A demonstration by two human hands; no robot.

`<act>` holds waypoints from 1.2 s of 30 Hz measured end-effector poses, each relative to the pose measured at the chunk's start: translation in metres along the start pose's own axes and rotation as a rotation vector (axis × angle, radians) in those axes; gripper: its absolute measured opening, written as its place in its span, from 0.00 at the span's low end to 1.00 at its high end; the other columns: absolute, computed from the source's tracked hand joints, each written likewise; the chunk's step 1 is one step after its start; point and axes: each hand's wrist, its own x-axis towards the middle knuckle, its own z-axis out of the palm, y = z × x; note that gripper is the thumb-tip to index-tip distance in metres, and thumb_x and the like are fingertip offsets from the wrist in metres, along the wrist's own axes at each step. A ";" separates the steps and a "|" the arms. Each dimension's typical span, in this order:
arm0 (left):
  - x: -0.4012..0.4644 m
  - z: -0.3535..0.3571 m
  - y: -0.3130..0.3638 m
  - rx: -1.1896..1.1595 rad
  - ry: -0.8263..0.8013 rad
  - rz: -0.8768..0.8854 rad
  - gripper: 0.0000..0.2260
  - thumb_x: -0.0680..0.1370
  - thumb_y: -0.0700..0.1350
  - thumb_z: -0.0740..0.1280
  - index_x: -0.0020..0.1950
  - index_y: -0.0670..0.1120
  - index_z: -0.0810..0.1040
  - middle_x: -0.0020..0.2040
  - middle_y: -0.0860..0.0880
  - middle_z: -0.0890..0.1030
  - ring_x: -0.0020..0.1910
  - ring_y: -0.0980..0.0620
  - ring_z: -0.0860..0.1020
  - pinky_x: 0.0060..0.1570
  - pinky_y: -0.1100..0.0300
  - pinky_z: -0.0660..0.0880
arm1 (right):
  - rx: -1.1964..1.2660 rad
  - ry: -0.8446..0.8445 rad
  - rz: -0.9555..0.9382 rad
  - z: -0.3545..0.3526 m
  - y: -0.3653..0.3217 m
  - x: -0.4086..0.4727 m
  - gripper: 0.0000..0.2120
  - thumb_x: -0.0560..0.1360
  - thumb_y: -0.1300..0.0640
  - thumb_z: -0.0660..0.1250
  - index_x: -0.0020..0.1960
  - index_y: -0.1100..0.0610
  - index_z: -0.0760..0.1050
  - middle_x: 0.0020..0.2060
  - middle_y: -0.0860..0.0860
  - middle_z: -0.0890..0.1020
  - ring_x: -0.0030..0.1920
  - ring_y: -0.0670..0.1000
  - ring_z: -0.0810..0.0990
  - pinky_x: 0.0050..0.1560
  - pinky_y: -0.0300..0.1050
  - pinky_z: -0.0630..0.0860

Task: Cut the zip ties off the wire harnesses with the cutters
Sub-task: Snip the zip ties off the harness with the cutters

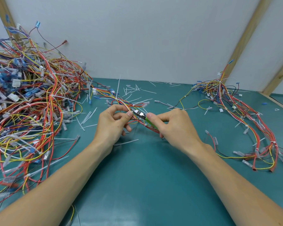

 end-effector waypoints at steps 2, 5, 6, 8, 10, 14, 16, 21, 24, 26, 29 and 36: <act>0.000 0.000 0.001 0.000 0.002 -0.001 0.04 0.79 0.41 0.71 0.50 0.45 0.77 0.38 0.48 0.85 0.24 0.52 0.75 0.23 0.63 0.70 | 0.009 -0.001 0.003 0.000 0.000 -0.001 0.27 0.78 0.33 0.60 0.39 0.51 0.85 0.30 0.62 0.76 0.31 0.60 0.70 0.34 0.53 0.75; -0.001 0.001 0.002 0.001 0.001 -0.001 0.04 0.79 0.41 0.71 0.49 0.45 0.77 0.38 0.48 0.84 0.23 0.53 0.75 0.23 0.63 0.70 | 0.028 0.007 0.018 0.001 -0.001 -0.001 0.27 0.77 0.32 0.60 0.41 0.50 0.86 0.30 0.62 0.76 0.33 0.61 0.73 0.35 0.53 0.77; -0.001 0.001 0.002 0.002 0.000 -0.003 0.04 0.79 0.41 0.71 0.49 0.44 0.76 0.38 0.48 0.84 0.23 0.53 0.75 0.23 0.63 0.69 | 0.046 0.020 0.024 0.001 -0.001 -0.001 0.27 0.77 0.32 0.60 0.40 0.51 0.86 0.29 0.61 0.77 0.33 0.61 0.75 0.36 0.53 0.78; -0.002 0.002 0.003 0.003 -0.004 -0.011 0.04 0.80 0.41 0.70 0.48 0.43 0.76 0.36 0.50 0.83 0.23 0.53 0.75 0.23 0.63 0.69 | 0.120 0.071 0.046 0.001 -0.001 -0.001 0.26 0.78 0.34 0.62 0.38 0.53 0.84 0.26 0.58 0.78 0.31 0.60 0.78 0.38 0.53 0.80; -0.002 0.002 0.004 0.004 -0.015 -0.026 0.05 0.79 0.42 0.70 0.48 0.43 0.76 0.36 0.52 0.84 0.24 0.53 0.76 0.23 0.63 0.70 | 0.250 0.131 0.084 -0.001 -0.002 0.001 0.24 0.79 0.36 0.65 0.37 0.52 0.84 0.25 0.53 0.80 0.26 0.57 0.79 0.35 0.52 0.81; -0.004 0.002 0.006 -0.004 -0.055 -0.059 0.07 0.78 0.44 0.72 0.49 0.42 0.77 0.39 0.50 0.86 0.26 0.52 0.79 0.23 0.63 0.71 | 0.549 0.074 0.167 -0.004 -0.006 0.005 0.14 0.77 0.40 0.72 0.44 0.50 0.85 0.32 0.46 0.83 0.28 0.47 0.79 0.29 0.44 0.76; -0.005 0.003 0.007 -0.015 -0.076 -0.078 0.08 0.77 0.45 0.73 0.49 0.42 0.77 0.39 0.49 0.86 0.28 0.52 0.81 0.22 0.63 0.72 | 0.570 -0.008 0.174 -0.001 -0.005 0.004 0.08 0.77 0.46 0.75 0.49 0.50 0.86 0.29 0.41 0.79 0.30 0.42 0.75 0.31 0.34 0.71; -0.007 0.005 0.010 -0.044 -0.118 -0.116 0.09 0.76 0.46 0.73 0.50 0.42 0.78 0.43 0.45 0.86 0.30 0.51 0.83 0.23 0.62 0.72 | 0.594 -0.044 0.256 0.014 -0.004 0.001 0.06 0.76 0.61 0.74 0.49 0.51 0.83 0.36 0.40 0.84 0.35 0.37 0.78 0.36 0.34 0.70; -0.007 0.005 0.011 -0.043 -0.126 -0.130 0.09 0.76 0.46 0.73 0.49 0.42 0.78 0.44 0.45 0.87 0.31 0.51 0.83 0.23 0.63 0.72 | 0.644 -0.063 0.263 0.014 -0.005 0.002 0.09 0.76 0.64 0.73 0.50 0.52 0.81 0.44 0.43 0.88 0.39 0.36 0.82 0.34 0.28 0.71; -0.008 0.005 0.012 -0.033 -0.133 -0.132 0.08 0.77 0.46 0.73 0.49 0.43 0.78 0.44 0.46 0.87 0.31 0.51 0.83 0.23 0.63 0.72 | 0.628 -0.063 0.253 0.014 -0.005 0.001 0.09 0.75 0.64 0.74 0.50 0.52 0.80 0.44 0.44 0.88 0.43 0.39 0.85 0.38 0.29 0.74; -0.009 0.005 0.012 -0.006 -0.155 -0.123 0.09 0.77 0.46 0.73 0.49 0.42 0.78 0.44 0.45 0.87 0.31 0.51 0.83 0.24 0.63 0.71 | 0.496 -0.021 0.236 0.017 -0.005 0.000 0.09 0.74 0.62 0.76 0.49 0.51 0.80 0.42 0.45 0.88 0.47 0.43 0.86 0.55 0.42 0.80; -0.012 0.006 0.014 0.269 -0.073 0.026 0.14 0.79 0.51 0.71 0.38 0.44 0.82 0.33 0.47 0.85 0.20 0.51 0.73 0.22 0.67 0.66 | 0.466 -0.016 0.227 0.017 -0.006 0.000 0.09 0.74 0.64 0.75 0.51 0.54 0.80 0.39 0.44 0.86 0.44 0.45 0.84 0.57 0.48 0.80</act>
